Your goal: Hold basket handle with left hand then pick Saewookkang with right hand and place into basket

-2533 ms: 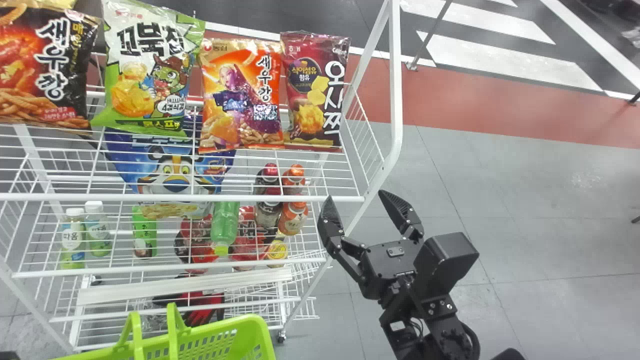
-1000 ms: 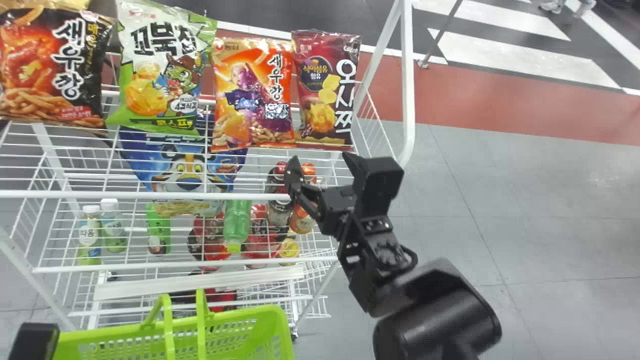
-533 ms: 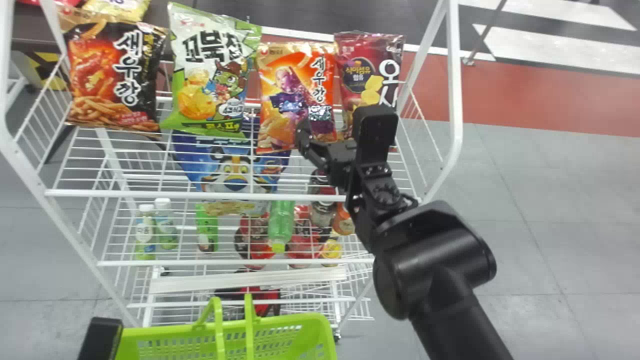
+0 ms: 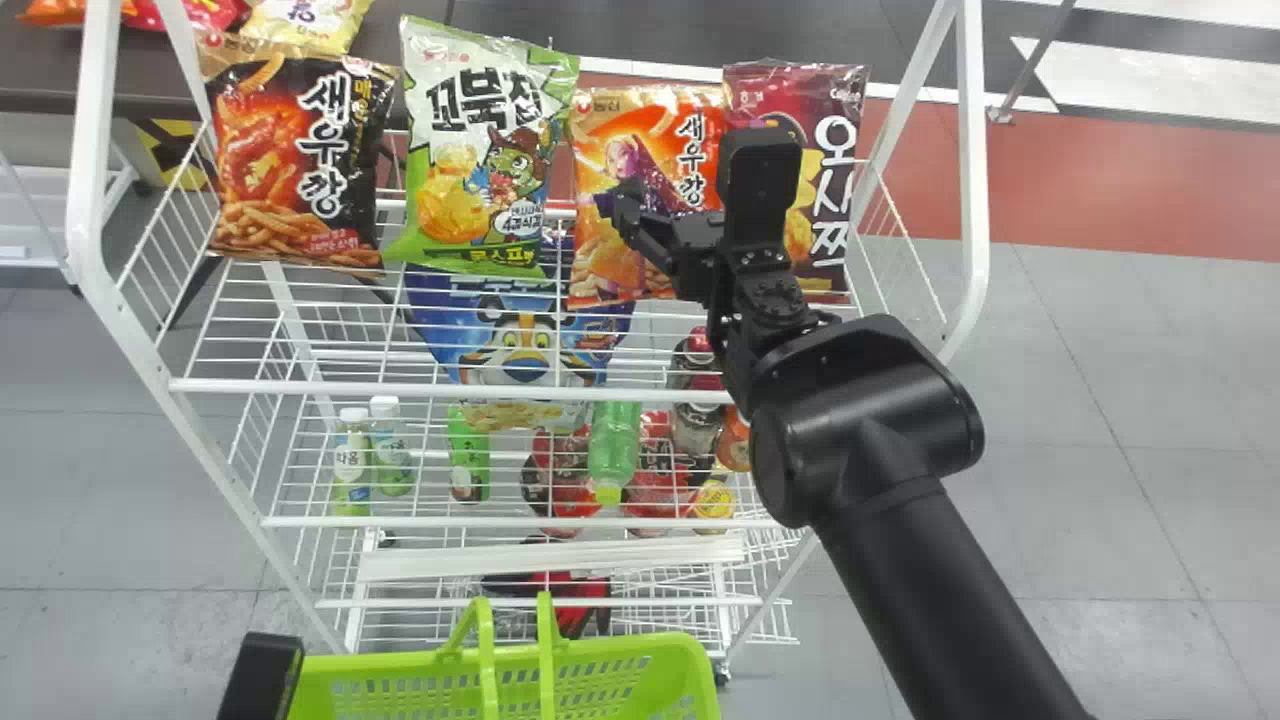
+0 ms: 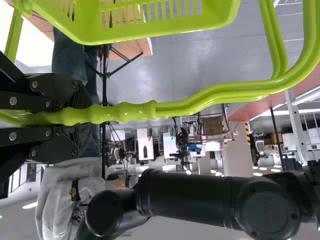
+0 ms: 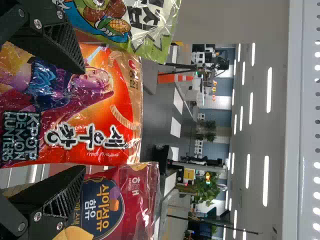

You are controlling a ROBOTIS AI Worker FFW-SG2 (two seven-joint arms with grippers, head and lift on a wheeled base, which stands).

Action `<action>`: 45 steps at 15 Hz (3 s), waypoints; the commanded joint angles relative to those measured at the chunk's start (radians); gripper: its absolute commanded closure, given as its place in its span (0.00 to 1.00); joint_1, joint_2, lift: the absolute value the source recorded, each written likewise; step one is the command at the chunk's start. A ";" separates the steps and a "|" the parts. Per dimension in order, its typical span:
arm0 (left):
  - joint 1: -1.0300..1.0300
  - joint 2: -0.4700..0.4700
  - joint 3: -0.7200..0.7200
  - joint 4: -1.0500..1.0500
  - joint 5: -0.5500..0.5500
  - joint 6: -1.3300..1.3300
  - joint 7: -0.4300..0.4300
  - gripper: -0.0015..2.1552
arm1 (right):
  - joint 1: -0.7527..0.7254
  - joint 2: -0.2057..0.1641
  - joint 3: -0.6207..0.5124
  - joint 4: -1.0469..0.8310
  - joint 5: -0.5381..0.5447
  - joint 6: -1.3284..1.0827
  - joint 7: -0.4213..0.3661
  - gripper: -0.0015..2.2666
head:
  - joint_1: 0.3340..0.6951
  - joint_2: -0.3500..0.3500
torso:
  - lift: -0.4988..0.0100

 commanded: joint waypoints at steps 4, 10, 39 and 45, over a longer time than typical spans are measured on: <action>-0.004 0.000 0.000 0.005 0.000 0.001 -0.004 0.99 | -0.071 0.019 0.010 0.147 0.007 -0.009 0.040 0.06 | 1.00 0.33 | 0.95; -0.003 -0.003 -0.001 0.008 -0.005 0.001 -0.010 0.99 | -0.153 0.051 0.002 0.279 0.010 0.006 0.135 0.14 | 1.00 0.37 | 0.95; -0.021 -0.012 -0.035 0.014 -0.025 0.001 0.002 0.99 | 0.245 -0.148 0.083 -0.672 -0.018 0.595 0.057 0.95 | 1.00 0.37 | 0.95; -0.035 -0.012 -0.038 0.026 -0.025 0.001 0.004 0.99 | 0.439 -0.271 0.051 -1.035 -0.019 0.899 0.031 0.95 | 1.00 0.30 | 0.95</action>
